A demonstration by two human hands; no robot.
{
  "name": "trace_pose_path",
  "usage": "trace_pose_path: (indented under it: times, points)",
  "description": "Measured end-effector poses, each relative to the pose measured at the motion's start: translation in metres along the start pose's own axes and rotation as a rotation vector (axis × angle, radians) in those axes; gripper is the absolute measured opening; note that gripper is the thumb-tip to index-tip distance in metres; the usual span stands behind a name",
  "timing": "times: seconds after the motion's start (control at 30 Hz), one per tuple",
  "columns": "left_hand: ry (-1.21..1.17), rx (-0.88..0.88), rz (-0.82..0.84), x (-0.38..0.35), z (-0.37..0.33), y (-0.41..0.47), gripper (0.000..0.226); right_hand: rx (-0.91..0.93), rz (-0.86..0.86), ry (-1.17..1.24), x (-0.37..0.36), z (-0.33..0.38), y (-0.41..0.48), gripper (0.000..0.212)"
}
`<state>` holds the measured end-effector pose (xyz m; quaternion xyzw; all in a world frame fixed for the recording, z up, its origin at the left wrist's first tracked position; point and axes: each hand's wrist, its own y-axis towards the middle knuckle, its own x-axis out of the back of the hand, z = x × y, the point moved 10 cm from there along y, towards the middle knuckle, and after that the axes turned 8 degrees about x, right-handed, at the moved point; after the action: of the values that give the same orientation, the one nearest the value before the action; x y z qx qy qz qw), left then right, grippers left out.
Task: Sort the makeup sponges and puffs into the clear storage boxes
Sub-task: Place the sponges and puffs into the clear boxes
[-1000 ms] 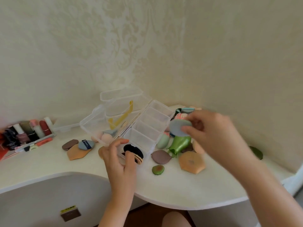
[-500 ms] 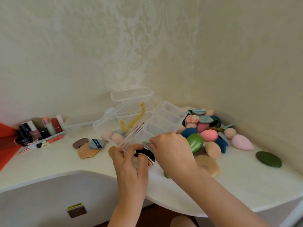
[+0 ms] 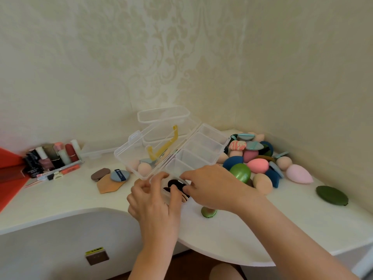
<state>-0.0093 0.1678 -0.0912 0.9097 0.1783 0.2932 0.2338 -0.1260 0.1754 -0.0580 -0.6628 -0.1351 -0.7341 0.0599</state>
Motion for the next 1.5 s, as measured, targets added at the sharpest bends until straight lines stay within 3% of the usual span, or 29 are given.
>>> trace_pose_path:
  times: [0.1,0.17,0.27,0.37,0.5,0.6,0.73,0.83,0.97,1.2,1.37,1.5]
  points:
    - [0.066,-0.027,-0.071,0.012,-0.006,0.001,0.043,0.004,0.053,-0.007,-0.005,0.002,-0.001,0.026]
    - [0.101,-0.145,-0.065,0.018,-0.021,0.002,0.042,0.013,0.039,0.006,-0.007,0.003,0.0,0.025]
    - [0.134,-0.504,0.082,0.006,-0.053,0.001,0.023,-0.002,-0.024,0.05,-0.007,-0.003,0.001,0.028]
    - [0.179,-0.659,0.227,-0.011,-0.059,0.005,0.031,-0.008,-0.135,0.163,0.006,-0.011,-0.008,0.027]
    - [0.217,-0.684,0.277,-0.018,-0.055,0.009,0.029,-0.045,-0.323,0.423,0.038,-0.035,-0.033,0.018]
    - [0.233,-0.684,0.309,-0.022,-0.056,0.011,0.026,-0.201,-0.45,0.383,0.058,-0.084,-0.057,0.016]
    - [0.279,-0.699,0.334,-0.029,-0.056,0.011,0.029,-0.532,-0.308,0.194,0.049,-0.169,-0.087,0.024]
    - [0.259,-0.659,0.323,-0.03,-0.052,0.012,0.028,-0.643,-0.17,0.082,0.025,-0.211,-0.101,0.024]
    - [0.185,-0.586,0.272,-0.029,-0.049,0.01,0.025,-0.59,-0.107,0.075,0.001,-0.226,-0.104,0.036]
    - [0.208,-0.581,0.257,-0.03,-0.05,0.008,0.027,-0.562,-0.257,0.117,0.015,-0.224,-0.098,0.028]
    - [0.218,-0.572,0.245,-0.03,-0.051,0.008,0.027,-0.602,-0.526,0.011,0.057,-0.21,-0.106,0.027]
    - [0.231,-0.562,0.244,-0.032,-0.05,0.008,0.028,-0.335,-0.85,0.138,0.1,-0.157,-0.104,0.024]
